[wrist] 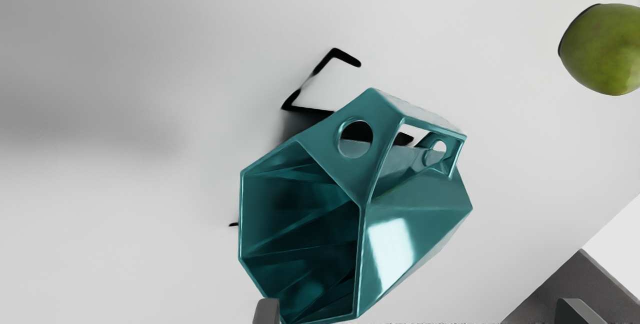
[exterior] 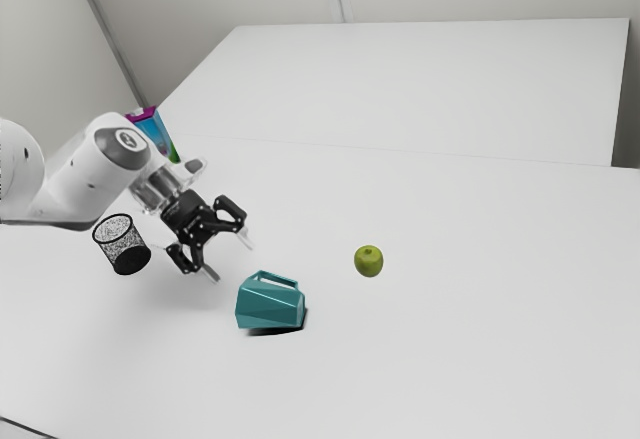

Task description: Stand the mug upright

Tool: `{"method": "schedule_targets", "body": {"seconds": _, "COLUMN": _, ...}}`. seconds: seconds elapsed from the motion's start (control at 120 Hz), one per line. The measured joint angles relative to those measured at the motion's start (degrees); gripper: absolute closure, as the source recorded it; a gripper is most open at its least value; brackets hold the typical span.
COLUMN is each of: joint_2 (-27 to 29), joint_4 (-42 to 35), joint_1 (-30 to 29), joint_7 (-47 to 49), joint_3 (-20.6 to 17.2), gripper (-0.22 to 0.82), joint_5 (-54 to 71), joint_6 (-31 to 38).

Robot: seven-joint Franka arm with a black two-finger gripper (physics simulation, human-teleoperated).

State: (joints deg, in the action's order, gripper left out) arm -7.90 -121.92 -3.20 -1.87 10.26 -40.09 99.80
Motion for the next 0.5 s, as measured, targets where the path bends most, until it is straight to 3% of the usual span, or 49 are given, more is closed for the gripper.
{"method": "schedule_targets", "body": {"seconds": 0.5, "joint_2": -5.9, "joint_4": 0.1, "joint_1": -0.1, "joint_7": 1.3, "joint_3": -2.7, "gripper": 0.0, "joint_5": -7.9, "joint_6": 0.5}}
